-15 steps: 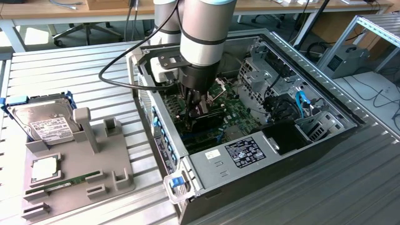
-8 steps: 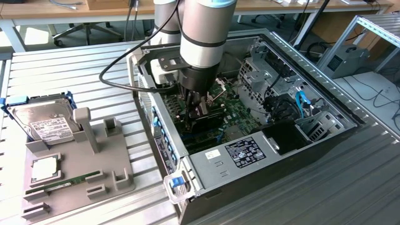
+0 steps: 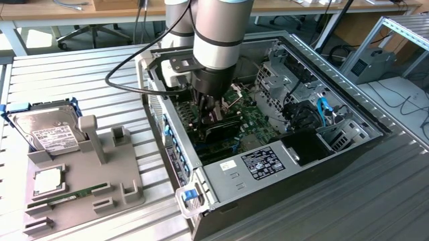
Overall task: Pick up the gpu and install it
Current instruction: 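Press down on the gpu until it lock into place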
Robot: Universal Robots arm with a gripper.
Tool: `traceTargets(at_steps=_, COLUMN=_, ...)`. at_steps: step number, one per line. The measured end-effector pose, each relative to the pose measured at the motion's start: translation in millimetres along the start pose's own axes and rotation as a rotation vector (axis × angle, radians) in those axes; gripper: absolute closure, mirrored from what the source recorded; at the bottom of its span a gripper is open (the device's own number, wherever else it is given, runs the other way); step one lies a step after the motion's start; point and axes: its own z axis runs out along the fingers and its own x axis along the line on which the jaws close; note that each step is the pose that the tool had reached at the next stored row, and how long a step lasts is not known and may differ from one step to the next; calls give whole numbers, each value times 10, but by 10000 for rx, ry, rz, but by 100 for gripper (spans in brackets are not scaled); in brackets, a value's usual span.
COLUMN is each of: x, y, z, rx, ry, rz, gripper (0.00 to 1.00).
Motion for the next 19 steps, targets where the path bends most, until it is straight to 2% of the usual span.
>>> traceTargets(at_steps=3, x=-1, y=-39, z=-61, rx=-8, ry=0, rz=-1, gripper=89)
traceTargets(at_steps=7, x=-8, y=-196, z=-70, rx=-130, ry=5, rz=-2, gripper=89)
traceTargets(at_steps=10, x=-14, y=-318, z=-70, rx=-264, ry=11, rz=-2, gripper=89)
traceTargets(at_steps=11, x=-18, y=-395, z=-70, rx=-346, ry=15, rz=-2, gripper=89)
traceTargets(at_steps=15, x=-25, y=-561, z=-71, rx=-472, ry=21, rz=-2, gripper=89)
traceTargets(at_steps=16, x=-28, y=-634, z=-73, rx=-532, ry=23, rz=-4, gripper=89)
traceTargets(at_steps=19, x=-33, y=-753, z=-82, rx=-649, ry=22, rz=-4, gripper=89)
